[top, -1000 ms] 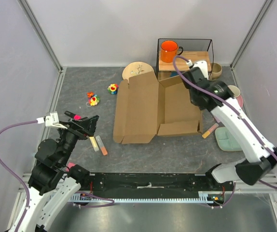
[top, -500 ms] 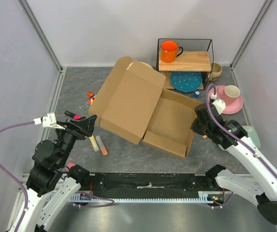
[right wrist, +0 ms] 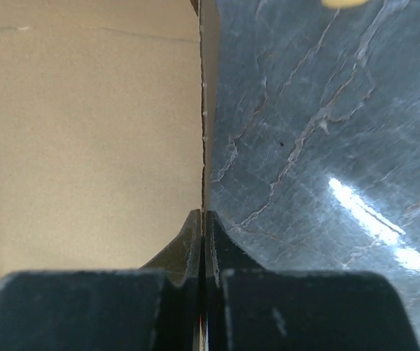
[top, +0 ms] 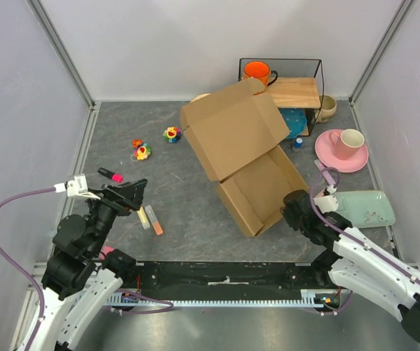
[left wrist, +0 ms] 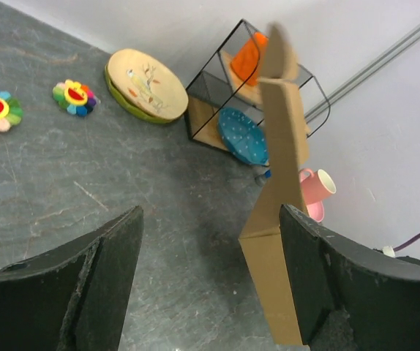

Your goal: Fold the paper box

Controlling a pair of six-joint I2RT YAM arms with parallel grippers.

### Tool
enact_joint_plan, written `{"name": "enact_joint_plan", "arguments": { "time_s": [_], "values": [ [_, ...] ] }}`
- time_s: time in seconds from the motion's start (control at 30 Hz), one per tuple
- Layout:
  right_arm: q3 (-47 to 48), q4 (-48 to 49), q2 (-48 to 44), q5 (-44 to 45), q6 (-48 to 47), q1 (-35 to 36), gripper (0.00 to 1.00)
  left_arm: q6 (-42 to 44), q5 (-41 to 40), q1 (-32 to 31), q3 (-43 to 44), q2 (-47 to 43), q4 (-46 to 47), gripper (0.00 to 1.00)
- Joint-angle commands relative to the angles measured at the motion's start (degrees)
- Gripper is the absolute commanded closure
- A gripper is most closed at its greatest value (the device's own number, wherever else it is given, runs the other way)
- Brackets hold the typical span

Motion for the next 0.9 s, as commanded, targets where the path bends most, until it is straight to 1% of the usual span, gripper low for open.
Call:
{"name": "enact_joint_plan", "arguments": {
  "time_s": [0.0,0.03,0.1,0.13,0.2,0.23,0.33,0.43,0.47,0.5,0.57,0.6,0.63,0.67,0.73,0.77,0.8,0.87],
  "values": [
    [-0.8,12.6,5.4,10.1,15.8,8.2,1.0,-3.4,1.2,-0.1,-2.7,-0.5,-0.3,0.19],
    [-0.2,13.2,9.6,11.8,17.1,9.7,1.0,-3.9,1.5,-0.1,-3.1,-0.5,-0.4,0.19],
    [1.1,15.2,14.5,12.4,20.3,12.7,1.0,-4.1,1.5,-0.1,-3.8,-0.6,-0.7,0.2],
    [3.0,15.4,19.6,12.5,21.4,13.6,1.0,-4.5,1.5,-0.1,-3.9,-0.8,-0.9,0.2],
    [5.3,15.3,24.4,13.1,25.0,16.4,1.0,-4.8,1.1,-0.1,-4.2,-0.9,-1.5,0.2],
    [7.4,15.3,28.4,13.2,26.2,17.2,1.0,-4.8,0.9,-0.1,-4.3,-1.1,-2.0,0.2],
    [11.1,15.3,34.3,13.5,28.8,19.4,1.0,-4.9,-0.1,-0.1,-4.5,-1.6,-2.9,0.2],
    [13.4,15.3,37.2,13.7,29.1,20.4,0.99,-5.1,-0.6,-0.1,-5.0,-2.0,-3.3,0.2],
    [13.7,15.3,37.4,13.5,28.6,20.4,0.93,-5.1,-0.7,-0.1,-5.2,-2.0,-3.2,0.2],
    [14.3,15.1,37.4,13.5,27.1,20.4,0.78,-5.1,-0.7,-0.1,-5.3,-1.8,-3.2,0.2],
    [14.6,14.7,36.9,13.7,24.9,20.4,0.65,-5.2,-1.0,-0.1,-5.7,-1.6,-3.1,0.2],
    [14.7,14.6,35.8,13.9,22.6,20.5,0.56,-5.2,-1.1,-0.1,-5.7,-1.3,-3.2,0.2],
    [14.8,14.0,35.4,13.9,21.6,20.4,0.51,-5.2,-1.2,0.0,-5.9,-1.1,-2.9,0.2],
    [14.9,13.5,34.9,14.0,20.8,20.7,0.44,-5.2,-1.2,0.0,-6.1,-0.6,-2.7,0.2],
    [16.0,11.2,34.1,14.1,17.0,21.1,0.39,-5.2,-0.9,-0.1,-6.5,0.0,-1.9,0.2],
    [16.6,10.3,34.0,14.3,15.2,21.8,0.34,-5.2,-0.9,-0.1,-6.7,0.5,-1.6,0.2],
    [18.3,9.4,33.8,14.3,13.5,22.1,0.33,-5.1,-0.7,-0.1,-6.7,1.0,-1.4,0.2],
    [20.1,7.3,33.0,14.0,6.9,23.7,0.29,-4.9,-0.9,-0.1,-6.5,1.4,-1.2,0.2]
  ]
}}
